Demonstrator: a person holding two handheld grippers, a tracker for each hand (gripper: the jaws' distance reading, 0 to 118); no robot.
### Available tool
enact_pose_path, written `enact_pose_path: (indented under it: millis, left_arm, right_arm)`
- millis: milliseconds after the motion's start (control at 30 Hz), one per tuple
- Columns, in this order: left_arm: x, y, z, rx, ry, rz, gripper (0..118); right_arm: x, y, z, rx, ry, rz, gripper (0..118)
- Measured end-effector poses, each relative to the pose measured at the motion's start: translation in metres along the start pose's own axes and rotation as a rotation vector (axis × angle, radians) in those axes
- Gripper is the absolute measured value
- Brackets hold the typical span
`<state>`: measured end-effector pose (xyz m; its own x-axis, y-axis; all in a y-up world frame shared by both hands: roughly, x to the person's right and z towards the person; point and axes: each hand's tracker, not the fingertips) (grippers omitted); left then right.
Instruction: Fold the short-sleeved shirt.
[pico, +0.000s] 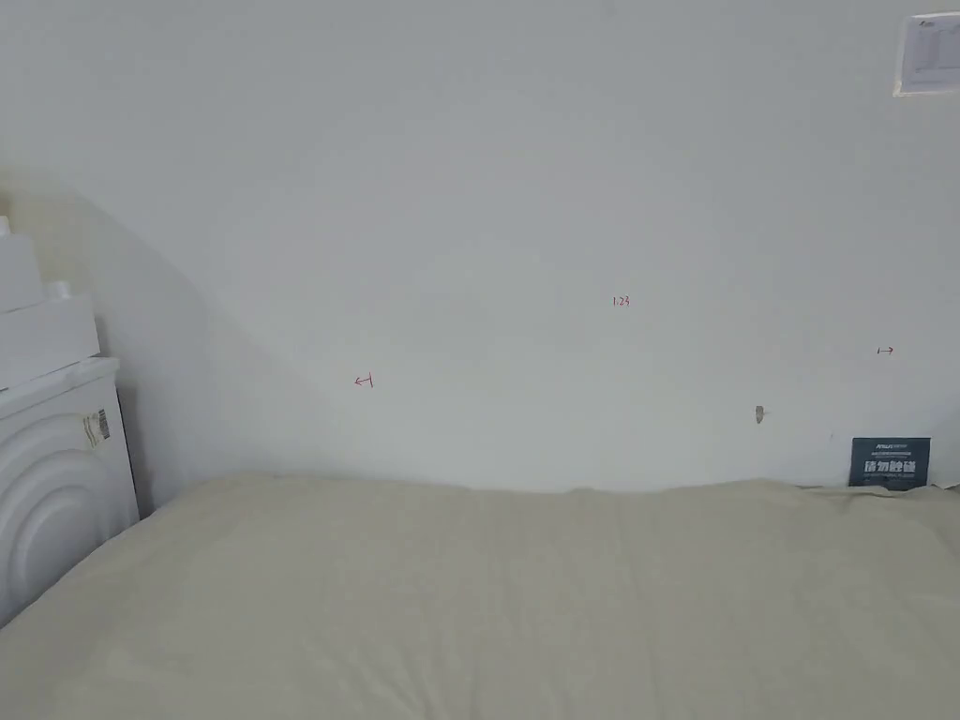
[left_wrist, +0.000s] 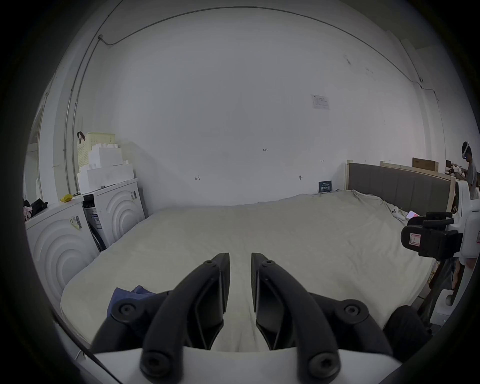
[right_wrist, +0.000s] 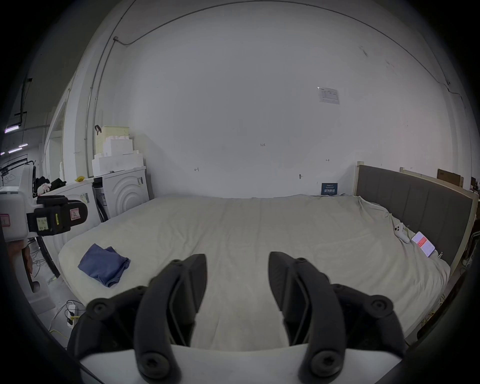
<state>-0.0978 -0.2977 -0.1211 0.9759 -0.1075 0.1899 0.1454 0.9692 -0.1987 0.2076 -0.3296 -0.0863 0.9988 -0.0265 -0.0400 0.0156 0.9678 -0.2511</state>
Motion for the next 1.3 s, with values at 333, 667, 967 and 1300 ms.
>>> enact_pose_path:
  millis: [333, 667, 967, 1300]
  left_arm:
    - [0.0059, -0.0004, -0.0012, 0.041, -0.014, -0.015, 118]
    - [0.0022, -0.0039, -0.0035, 0.018, -0.008, 0.007, 118]
    - [0.0017, -0.0021, -0.0058, 0.009, 0.014, 0.008, 118]
    - [0.0017, -0.0003, -0.0068, 0.006, -0.002, 0.014, 118]
  right_arm:
    - [-0.007, -0.0005, -0.0033, 0.015, 0.045, 0.03, 113]
    - [-0.006, -0.0008, -0.0049, 0.027, -0.017, 0.03, 113]
    - [-0.0043, -0.0013, -0.0062, 0.016, -0.053, 0.049, 113]
    - [-0.0039, -0.0005, -0.0059, 0.011, -0.052, 0.054, 113]
